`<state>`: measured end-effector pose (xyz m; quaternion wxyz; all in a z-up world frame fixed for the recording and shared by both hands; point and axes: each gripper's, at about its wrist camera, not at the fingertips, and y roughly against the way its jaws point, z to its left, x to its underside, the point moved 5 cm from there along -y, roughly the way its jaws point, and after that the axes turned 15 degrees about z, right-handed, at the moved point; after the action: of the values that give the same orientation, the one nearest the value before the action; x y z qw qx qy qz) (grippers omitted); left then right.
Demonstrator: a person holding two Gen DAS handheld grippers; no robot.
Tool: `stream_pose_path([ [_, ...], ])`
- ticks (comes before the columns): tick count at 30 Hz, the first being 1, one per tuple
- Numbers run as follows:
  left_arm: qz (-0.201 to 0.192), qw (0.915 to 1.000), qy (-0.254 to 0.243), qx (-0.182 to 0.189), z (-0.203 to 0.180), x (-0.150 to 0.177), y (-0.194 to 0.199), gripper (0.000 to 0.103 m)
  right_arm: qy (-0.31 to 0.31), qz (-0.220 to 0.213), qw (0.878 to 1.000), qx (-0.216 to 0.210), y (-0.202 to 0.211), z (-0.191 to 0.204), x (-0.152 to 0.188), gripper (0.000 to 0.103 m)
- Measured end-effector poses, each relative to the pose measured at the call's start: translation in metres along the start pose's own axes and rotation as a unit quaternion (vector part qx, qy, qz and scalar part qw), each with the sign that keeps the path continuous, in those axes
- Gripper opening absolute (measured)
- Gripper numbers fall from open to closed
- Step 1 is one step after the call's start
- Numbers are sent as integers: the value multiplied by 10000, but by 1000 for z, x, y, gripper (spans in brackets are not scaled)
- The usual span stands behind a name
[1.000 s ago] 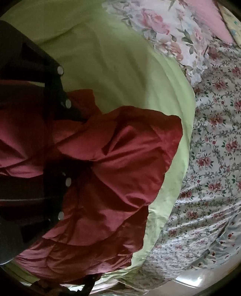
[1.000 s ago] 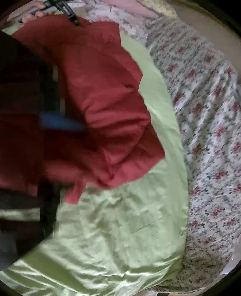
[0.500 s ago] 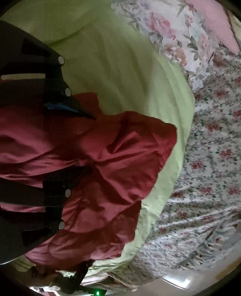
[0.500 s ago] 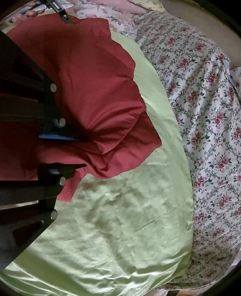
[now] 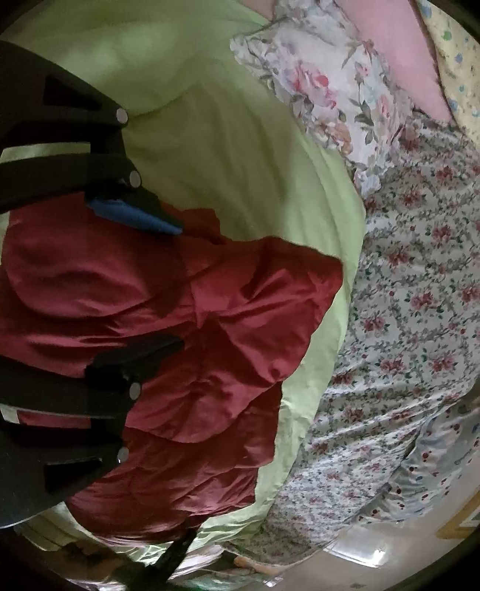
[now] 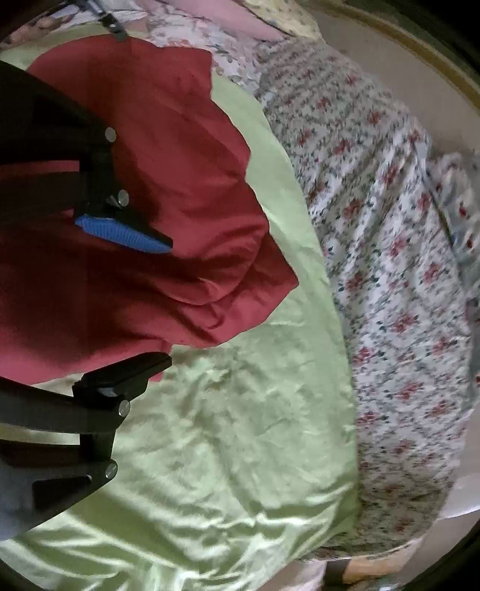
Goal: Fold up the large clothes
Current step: 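Open both grippers and release the folded coat on the sheet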
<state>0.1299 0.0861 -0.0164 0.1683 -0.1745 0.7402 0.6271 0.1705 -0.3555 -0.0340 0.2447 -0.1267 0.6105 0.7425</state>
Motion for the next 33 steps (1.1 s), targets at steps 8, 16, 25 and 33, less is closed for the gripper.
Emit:
stream_pose_path([
  [8,-148,9998,-76,58,-4,13,16,62,422,-128,9990,-35,32,15,44,70],
  [16,10,9979,-493,411,-33,39,24,62,511,18,9986,-124,43,23,73,71],
  [25,286,9962,-653,507,-49,66,19,72,664,124,9976,-162,53,39,101,76],
  [33,435,9954,-717,467,-62,82,17,80,1012,132,9947,-77,58,66,121,78],
])
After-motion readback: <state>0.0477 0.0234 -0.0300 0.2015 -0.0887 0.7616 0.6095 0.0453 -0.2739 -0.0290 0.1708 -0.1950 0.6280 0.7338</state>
